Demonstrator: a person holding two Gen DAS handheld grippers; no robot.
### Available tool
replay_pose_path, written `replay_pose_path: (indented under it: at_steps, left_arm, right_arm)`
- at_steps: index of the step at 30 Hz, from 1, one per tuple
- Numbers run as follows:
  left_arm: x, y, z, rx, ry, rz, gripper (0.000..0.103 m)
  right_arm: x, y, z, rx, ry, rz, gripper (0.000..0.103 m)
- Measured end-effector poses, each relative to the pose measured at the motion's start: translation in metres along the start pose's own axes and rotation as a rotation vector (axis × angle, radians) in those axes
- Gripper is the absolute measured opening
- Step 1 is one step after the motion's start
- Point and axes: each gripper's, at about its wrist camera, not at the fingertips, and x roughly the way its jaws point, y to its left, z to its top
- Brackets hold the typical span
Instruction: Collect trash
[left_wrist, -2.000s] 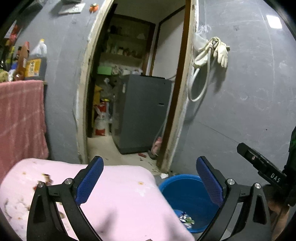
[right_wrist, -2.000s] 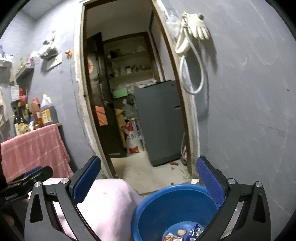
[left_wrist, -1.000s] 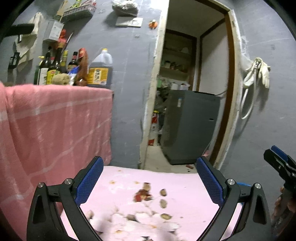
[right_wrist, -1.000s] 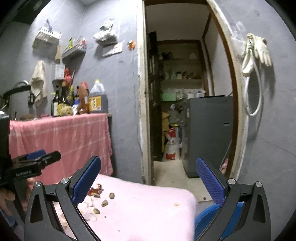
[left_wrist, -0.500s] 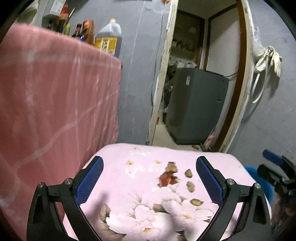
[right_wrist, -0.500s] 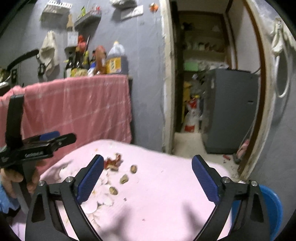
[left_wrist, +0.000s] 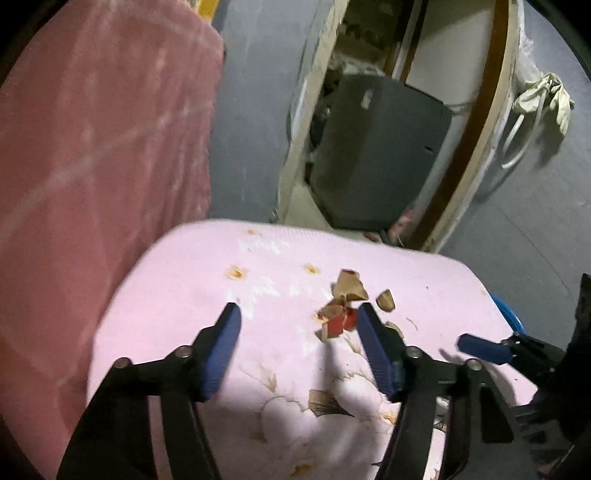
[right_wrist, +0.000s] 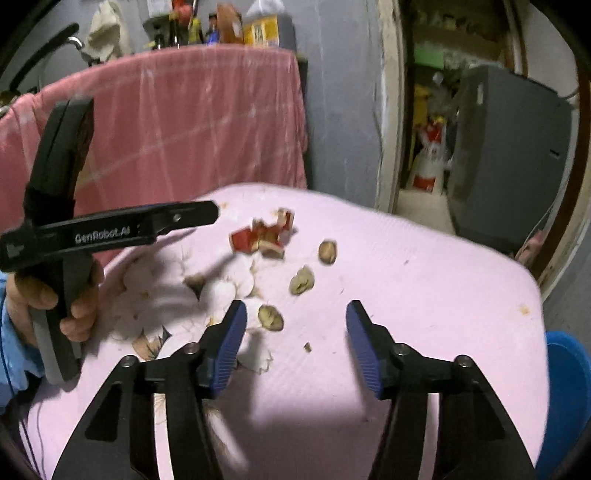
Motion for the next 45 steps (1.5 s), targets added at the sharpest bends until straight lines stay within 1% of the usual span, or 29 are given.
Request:
replay_pose_path:
  at_steps: [1,2,5,6,8,10,12,13,15,16,17,18,23,26,27,28,32,38,42,45]
  left_arm:
    - [0.003,0.0,0.001,-0.002,0.016,-0.01,0.05]
    - [0.006,-0.001,0.001,-0.002,0.031,-0.021,0.048]
    - [0.011,-0.005,0.003,-0.002,0.059,-0.047,0.043]
    - [0.014,-0.007,0.004,0.0,0.069,-0.055,0.041]
    - [0.019,-0.009,0.005,-0.001,0.089,-0.066,0.036]
    - [0.023,-0.01,0.006,-0.01,0.112,-0.076,0.035]
    - [0.03,-0.012,0.008,-0.02,0.128,-0.088,0.032]
    - [0.032,-0.012,0.009,-0.024,0.135,-0.091,0.029]
    - [0.034,-0.012,0.011,-0.031,0.146,-0.094,0.022]
    - [0.034,-0.012,0.011,-0.031,0.15,-0.094,0.016]
    - [0.034,-0.013,0.011,-0.027,0.153,-0.095,0.012]
    - [0.033,-0.013,0.011,-0.025,0.15,-0.095,0.011]
    - [0.025,-0.01,0.009,-0.04,0.124,-0.09,0.011]
    - [0.022,-0.01,0.006,-0.057,0.115,-0.087,0.01]
    - [0.02,-0.01,0.006,-0.059,0.114,-0.085,0.008]
    - [0.018,-0.01,0.003,-0.059,0.115,-0.08,0.001]
    - [0.008,-0.023,-0.009,-0.015,0.111,-0.045,0.001]
    - [-0.005,-0.042,-0.026,0.069,0.086,-0.015,0.001]
    - [-0.009,-0.045,-0.033,0.072,0.072,-0.012,0.001]
    - [-0.018,-0.049,-0.039,0.073,0.037,-0.024,0.001]
  right_arm:
    - [0.004,0.0,0.0,0.0,0.016,0.005,0.05]
    - [0.007,0.001,0.001,0.001,0.032,0.017,0.048]
    - [0.018,0.003,0.003,-0.002,0.082,0.053,0.048]
    - [0.021,0.003,0.003,-0.004,0.1,0.059,0.044]
    - [0.026,0.004,0.004,-0.01,0.132,0.065,0.041]
    - [0.029,0.003,0.004,-0.011,0.15,0.074,0.041]
    - [0.03,0.003,0.004,-0.011,0.16,0.072,0.039]
    - [0.031,0.003,0.004,-0.012,0.163,0.069,0.037]
    - [0.03,0.002,0.003,-0.012,0.165,0.057,0.031]
    - [0.03,0.003,0.002,-0.01,0.165,0.057,0.03]
    - [0.031,0.002,0.003,-0.007,0.165,0.059,0.027]
    - [0.031,0.001,0.003,-0.001,0.166,0.063,0.024]
    - [0.031,0.0,0.003,0.023,0.166,0.091,0.016]
    - [0.032,-0.001,0.003,0.032,0.159,0.095,0.015]
    - [0.032,-0.001,0.003,0.037,0.155,0.097,0.014]
    - [0.031,-0.002,0.003,0.043,0.15,0.099,0.014]
    - [0.029,-0.004,0.002,0.06,0.132,0.105,0.013]
    - [0.023,-0.001,-0.001,0.065,0.102,0.1,0.013]
    - [0.015,-0.002,-0.003,0.067,0.061,0.083,0.013]
    - [0.004,-0.004,-0.005,0.084,0.005,0.071,0.013]
